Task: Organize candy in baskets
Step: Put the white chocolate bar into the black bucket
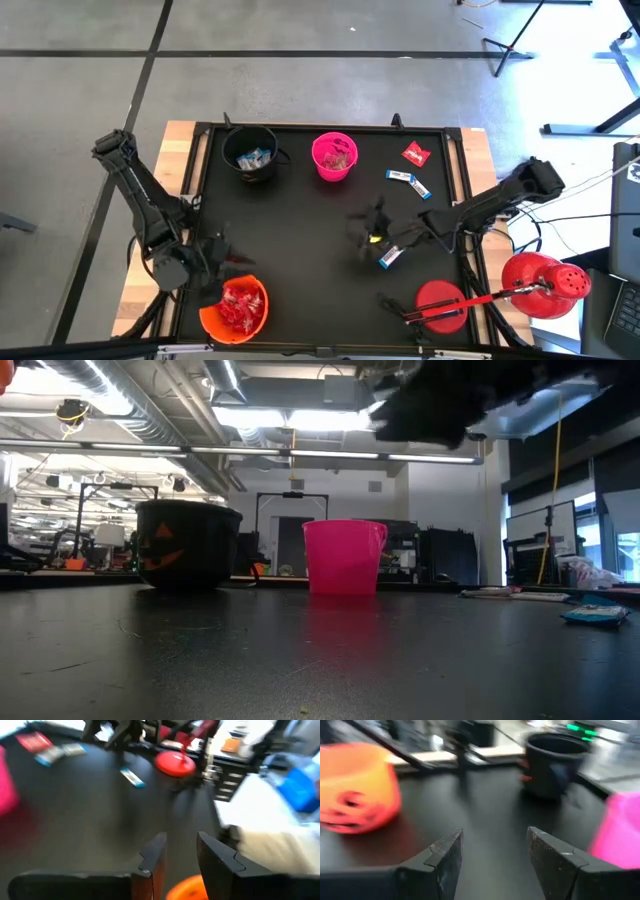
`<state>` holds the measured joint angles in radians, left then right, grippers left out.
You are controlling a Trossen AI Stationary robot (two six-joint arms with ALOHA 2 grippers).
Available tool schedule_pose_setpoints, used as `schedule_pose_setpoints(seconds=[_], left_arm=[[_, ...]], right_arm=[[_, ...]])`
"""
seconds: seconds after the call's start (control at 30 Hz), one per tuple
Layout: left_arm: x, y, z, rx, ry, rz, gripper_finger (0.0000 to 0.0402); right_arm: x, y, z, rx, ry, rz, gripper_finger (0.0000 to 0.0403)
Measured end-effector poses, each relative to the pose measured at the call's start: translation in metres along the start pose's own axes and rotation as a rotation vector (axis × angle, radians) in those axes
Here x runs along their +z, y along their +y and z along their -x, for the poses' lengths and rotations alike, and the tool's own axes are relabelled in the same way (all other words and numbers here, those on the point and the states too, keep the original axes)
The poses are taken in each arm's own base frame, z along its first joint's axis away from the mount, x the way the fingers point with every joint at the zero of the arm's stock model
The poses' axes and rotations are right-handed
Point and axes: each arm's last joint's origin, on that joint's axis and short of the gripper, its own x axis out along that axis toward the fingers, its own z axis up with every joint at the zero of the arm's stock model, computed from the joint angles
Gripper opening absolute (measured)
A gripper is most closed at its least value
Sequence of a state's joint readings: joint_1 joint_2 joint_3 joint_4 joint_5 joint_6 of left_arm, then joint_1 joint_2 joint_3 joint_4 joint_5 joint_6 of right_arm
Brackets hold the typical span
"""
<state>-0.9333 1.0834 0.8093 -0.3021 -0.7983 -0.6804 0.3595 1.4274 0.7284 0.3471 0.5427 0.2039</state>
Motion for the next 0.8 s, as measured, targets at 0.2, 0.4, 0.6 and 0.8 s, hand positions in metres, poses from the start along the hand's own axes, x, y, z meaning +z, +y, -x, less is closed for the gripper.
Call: schedule_pose_setpoints(seconds=[0.2, 0.4, 0.6, 0.8], left_arm=[[0.011, 0.015, -0.007, 0.297, -0.171, -0.13, 0.0099], [0.024, 0.039, -0.031, 0.309, -0.096, -0.077, 0.0099], [0.037, 0.057, -0.056, 0.214, -0.035, -0.068, 0.0098], [0.066, 0.046, -0.071, -0.01, -0.267, -0.181, 0.0098]], right_arm=[[-0.002, -0.038, 0.031, -0.305, 0.178, -0.05, 0.0216], [-0.019, -0.093, 0.05, -0.585, 0.457, -0.145, 0.0216], [-0.04, -0.13, 0.053, -0.66, 0.678, -0.21, 0.0216], [-0.062, -0.154, 0.05, -0.639, 0.738, -0.3, 0.0216]])
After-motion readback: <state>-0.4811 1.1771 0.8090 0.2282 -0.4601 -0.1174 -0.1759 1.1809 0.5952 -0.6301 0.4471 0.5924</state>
